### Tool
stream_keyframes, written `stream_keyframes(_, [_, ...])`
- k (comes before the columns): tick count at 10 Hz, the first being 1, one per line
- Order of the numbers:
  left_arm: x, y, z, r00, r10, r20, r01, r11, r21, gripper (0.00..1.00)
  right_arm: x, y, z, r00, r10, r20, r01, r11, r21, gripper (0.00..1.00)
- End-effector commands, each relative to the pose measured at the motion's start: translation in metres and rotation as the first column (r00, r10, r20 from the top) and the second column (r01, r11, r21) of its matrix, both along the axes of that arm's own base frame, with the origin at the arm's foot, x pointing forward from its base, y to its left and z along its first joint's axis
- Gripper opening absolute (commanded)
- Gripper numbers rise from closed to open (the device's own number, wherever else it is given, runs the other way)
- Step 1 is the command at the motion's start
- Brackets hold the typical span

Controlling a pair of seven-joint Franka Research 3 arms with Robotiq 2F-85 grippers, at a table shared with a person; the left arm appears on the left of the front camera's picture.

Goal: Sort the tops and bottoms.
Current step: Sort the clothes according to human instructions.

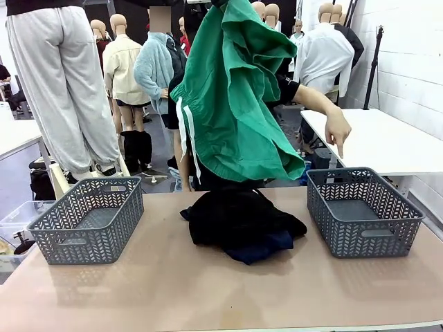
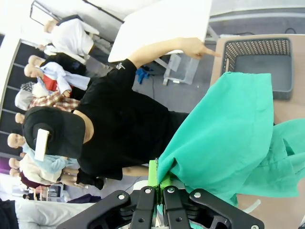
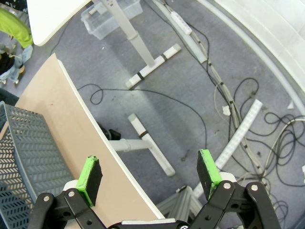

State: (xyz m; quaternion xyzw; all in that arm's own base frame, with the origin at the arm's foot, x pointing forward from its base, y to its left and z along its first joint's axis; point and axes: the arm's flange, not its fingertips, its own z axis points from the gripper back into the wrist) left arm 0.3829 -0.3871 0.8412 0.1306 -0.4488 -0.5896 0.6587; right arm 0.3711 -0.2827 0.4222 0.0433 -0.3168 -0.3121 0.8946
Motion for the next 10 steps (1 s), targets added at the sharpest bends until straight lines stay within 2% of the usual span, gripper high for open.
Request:
stream_keyframes(1, [-0.002,0.001,0.004,1.0,-0.002,0.006,0.002,1.0,-0.003,0.0,-0.003,0.002,0.0,1.0,0.008,-0.002,-0.009,1.0,-0.019,1.0])
stream_keyframes(8, [0.0,0.0,0.0,1.0,0.0,0.0,0.0,1.0,0.0,0.0,-0.003,0.002,0.0,1.0,0.008,-0.002,-0.009,1.0,-0.019,1.0])
stream_keyframes(10, [0.035,-0.058,0.017,0.99,-0.132,0.044,0.133,0.991,-0.016,0.0,-0.003,0.002,0.0,1.0,0.008,-0.002,-0.009,1.0,-0.019,1.0])
